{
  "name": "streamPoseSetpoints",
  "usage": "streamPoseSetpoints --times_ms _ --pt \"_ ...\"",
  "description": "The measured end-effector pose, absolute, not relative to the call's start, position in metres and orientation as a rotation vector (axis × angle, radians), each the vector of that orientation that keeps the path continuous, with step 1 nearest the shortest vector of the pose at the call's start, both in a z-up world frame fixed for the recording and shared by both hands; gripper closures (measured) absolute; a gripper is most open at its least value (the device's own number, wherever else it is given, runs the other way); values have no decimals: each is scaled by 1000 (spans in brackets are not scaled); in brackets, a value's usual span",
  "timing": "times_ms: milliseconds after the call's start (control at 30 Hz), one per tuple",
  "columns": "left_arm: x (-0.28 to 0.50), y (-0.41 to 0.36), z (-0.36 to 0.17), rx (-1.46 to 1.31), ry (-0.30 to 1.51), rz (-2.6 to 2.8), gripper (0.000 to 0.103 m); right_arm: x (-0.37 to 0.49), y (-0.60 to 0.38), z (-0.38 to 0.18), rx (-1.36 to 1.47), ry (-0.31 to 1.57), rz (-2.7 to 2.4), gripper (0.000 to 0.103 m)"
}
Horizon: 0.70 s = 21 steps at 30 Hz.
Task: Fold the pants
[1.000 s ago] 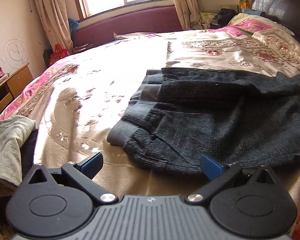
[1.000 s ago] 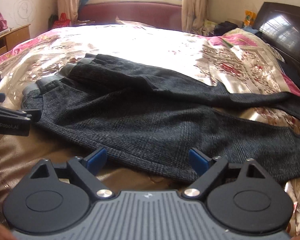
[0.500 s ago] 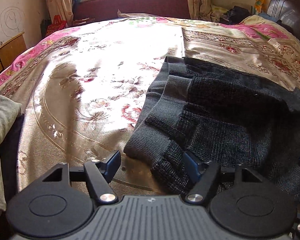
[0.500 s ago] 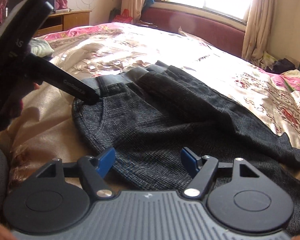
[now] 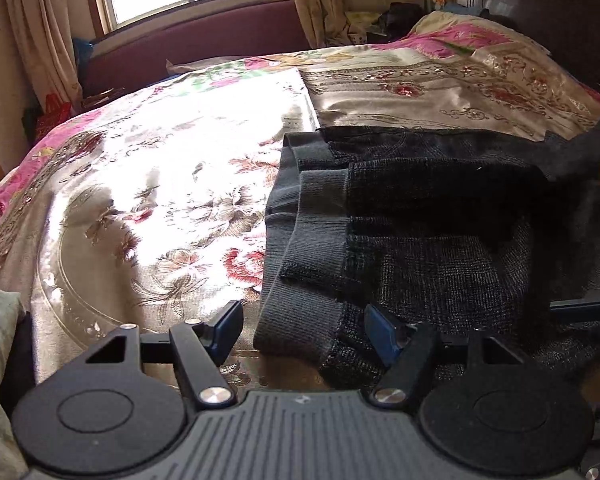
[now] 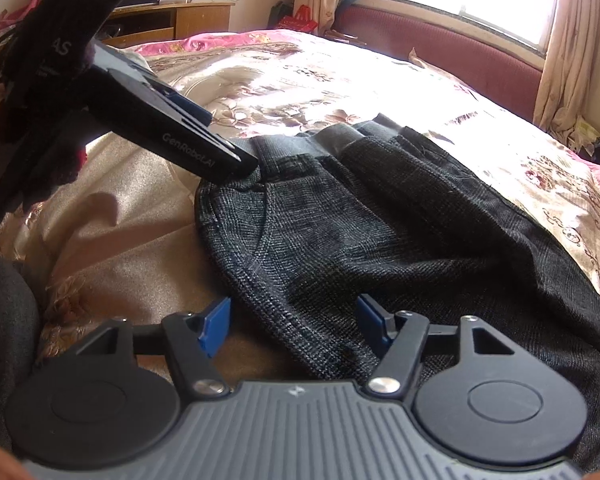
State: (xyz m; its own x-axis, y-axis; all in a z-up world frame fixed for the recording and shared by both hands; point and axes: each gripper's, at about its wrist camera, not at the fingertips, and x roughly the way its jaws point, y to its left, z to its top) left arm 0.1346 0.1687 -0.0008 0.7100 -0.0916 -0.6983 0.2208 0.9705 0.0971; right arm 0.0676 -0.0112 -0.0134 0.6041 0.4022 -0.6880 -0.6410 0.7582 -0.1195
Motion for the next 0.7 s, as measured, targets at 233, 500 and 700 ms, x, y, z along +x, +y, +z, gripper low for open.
streamPoseSetpoints --times_ms 233,500,700 --pt "137 177 2 198 785 -299 37 72 -12 -10 -363 728 612 62" --pt "148 172 -7 282 797 -377 36 73 12 -19 -489 687 589 62" --pt "140 180 3 247 802 -386 48 77 21 -10 -458 704 569 84"
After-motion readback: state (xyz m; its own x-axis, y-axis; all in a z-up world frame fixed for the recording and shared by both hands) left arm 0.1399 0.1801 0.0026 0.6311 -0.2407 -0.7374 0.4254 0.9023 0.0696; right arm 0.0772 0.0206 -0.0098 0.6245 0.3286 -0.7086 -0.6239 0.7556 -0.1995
